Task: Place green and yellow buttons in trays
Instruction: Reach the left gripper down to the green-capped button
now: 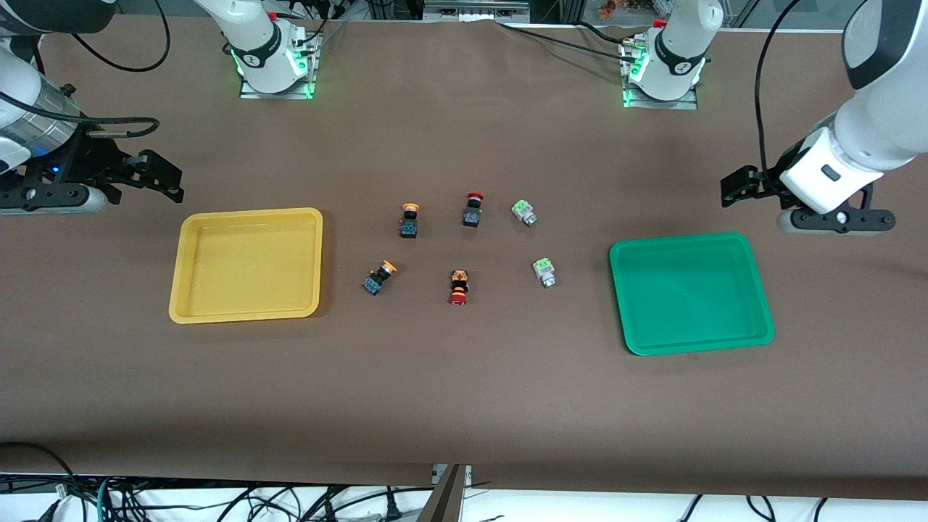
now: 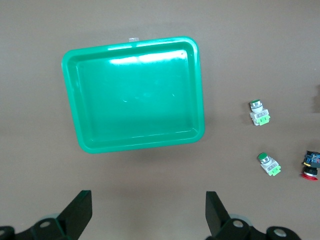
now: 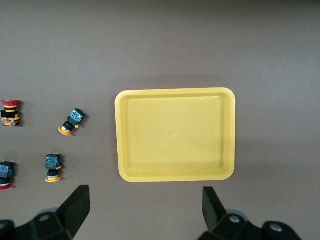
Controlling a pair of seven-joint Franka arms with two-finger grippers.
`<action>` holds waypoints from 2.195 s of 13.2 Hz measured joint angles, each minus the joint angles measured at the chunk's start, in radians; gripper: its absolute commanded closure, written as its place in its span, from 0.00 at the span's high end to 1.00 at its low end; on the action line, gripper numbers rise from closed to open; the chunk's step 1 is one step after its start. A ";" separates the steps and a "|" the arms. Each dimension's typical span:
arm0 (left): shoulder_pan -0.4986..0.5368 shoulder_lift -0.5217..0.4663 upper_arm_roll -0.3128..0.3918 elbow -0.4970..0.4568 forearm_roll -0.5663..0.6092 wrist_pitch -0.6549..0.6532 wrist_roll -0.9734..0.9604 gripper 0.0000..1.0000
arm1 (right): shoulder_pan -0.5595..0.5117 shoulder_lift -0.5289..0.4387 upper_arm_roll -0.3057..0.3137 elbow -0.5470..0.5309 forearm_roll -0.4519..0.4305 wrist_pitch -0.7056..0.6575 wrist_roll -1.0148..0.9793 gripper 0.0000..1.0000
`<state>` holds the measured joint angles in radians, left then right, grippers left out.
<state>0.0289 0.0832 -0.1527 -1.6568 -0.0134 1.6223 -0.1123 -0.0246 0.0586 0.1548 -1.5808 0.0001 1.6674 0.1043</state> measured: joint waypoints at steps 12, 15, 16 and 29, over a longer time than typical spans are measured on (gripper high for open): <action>-0.229 0.252 -0.086 -0.095 0.007 0.405 -0.487 1.00 | 0.001 -0.001 0.003 0.001 0.000 0.001 0.000 0.99; -0.252 0.283 -0.086 -0.129 0.008 0.481 -0.577 1.00 | 0.001 -0.001 0.005 0.001 0.000 0.001 0.000 0.99; -0.260 0.284 -0.087 -0.165 0.009 0.528 -0.607 1.00 | 0.001 -0.001 0.005 0.001 0.000 0.003 0.000 0.99; -0.409 0.402 -0.113 -0.336 0.132 0.775 -1.149 1.00 | -0.001 0.018 0.001 0.000 0.000 0.058 0.000 0.99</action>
<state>-0.3798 0.4856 -0.2655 -1.9926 0.1182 2.3973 -1.2612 -0.0252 0.0769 0.1560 -1.5812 0.0000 1.7258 0.1047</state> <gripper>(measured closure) 0.000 0.004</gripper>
